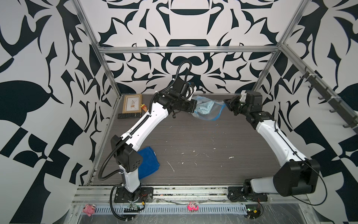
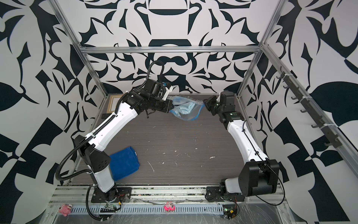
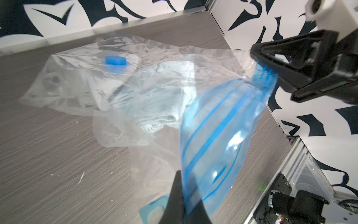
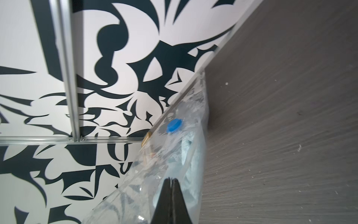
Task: Place the folded towel into the vacuum bag
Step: Adjust the vacuum bag at the center of the board.
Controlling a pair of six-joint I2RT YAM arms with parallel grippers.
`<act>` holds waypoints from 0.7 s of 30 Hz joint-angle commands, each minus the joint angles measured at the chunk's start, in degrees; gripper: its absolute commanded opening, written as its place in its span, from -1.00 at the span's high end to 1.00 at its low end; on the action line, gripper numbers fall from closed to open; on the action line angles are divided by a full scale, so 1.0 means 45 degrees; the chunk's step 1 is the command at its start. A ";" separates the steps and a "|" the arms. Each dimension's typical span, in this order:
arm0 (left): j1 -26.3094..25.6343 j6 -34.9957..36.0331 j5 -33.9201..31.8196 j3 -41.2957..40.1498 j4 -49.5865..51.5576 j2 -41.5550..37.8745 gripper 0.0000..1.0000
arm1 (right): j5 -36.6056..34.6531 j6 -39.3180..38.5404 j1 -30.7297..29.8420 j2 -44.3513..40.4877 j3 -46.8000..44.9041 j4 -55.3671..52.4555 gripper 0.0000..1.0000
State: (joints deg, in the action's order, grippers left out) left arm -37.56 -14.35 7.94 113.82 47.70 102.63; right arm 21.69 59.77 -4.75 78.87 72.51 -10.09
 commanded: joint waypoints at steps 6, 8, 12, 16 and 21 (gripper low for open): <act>0.1192 0.0655 -0.0181 -0.1641 -0.0827 -0.1260 1.00 | 0.0350 -0.0802 -0.0042 -0.0094 0.1518 -0.0470 1.00; 0.1186 0.0868 -0.0269 -0.1751 -0.0922 -0.1303 1.00 | 0.0461 -0.0749 -0.0039 -0.0060 0.1227 -0.0384 1.00; 0.1393 0.1239 -0.0505 -0.1380 -0.1020 -0.1111 1.00 | 0.0623 -0.0567 -0.0048 0.0049 0.0750 0.0049 1.00; 0.1866 0.1504 -0.0724 0.0181 -0.1030 -0.0408 1.00 | 0.0930 -0.0458 -0.0219 0.0504 0.0665 0.0435 1.00; 0.1980 0.1960 -0.0995 0.2165 -0.0439 0.0440 1.00 | 0.1150 -0.0776 -0.0806 0.0888 0.0488 0.0654 1.00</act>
State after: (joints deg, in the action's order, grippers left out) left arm -30.24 -7.20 7.14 119.85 44.21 104.42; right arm 27.49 58.17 -8.19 83.44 75.81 -9.10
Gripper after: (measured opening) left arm 0.047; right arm 0.046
